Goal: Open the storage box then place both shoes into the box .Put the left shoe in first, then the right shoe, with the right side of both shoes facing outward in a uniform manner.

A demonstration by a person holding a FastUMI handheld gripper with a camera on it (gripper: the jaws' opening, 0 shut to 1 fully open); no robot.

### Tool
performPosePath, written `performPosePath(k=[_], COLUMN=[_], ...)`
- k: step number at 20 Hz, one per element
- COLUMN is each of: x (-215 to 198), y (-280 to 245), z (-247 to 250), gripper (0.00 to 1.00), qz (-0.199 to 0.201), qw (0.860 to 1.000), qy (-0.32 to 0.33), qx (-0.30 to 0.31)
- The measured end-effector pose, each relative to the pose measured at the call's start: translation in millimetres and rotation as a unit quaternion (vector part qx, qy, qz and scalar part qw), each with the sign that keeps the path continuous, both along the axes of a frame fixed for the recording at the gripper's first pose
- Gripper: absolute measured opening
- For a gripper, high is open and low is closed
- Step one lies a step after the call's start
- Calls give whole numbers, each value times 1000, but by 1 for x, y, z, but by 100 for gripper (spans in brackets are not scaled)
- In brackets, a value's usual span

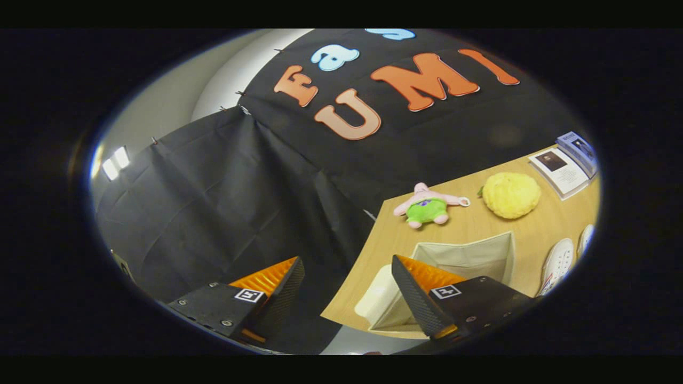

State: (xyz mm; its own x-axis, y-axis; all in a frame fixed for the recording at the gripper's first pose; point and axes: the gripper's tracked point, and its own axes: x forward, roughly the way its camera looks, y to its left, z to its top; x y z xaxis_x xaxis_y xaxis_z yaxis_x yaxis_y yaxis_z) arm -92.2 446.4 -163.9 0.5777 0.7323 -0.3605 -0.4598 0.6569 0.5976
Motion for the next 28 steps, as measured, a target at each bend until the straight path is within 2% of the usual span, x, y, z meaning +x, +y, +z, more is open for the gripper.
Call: performPosePath(k=[3, 8, 11, 15, 18, 21, 28], x=[16, 46, 60, 63, 55, 47, 28], y=[-36, -113, -177, -254, -293, -315, -344], z=[-7, -28, -56, -91, -117, -136, -211], gripper=[98, 98, 98, 98, 98, 98, 99], qz=[-34, -116, -168, -219, -237, -254, -247], qw=[999, 991, 978, 956, 943, 937, 924], qy=[-16, -26, -27, -25, -18, -11, 26], qx=[-31, -68, -120, -193, -233, -238, -291])
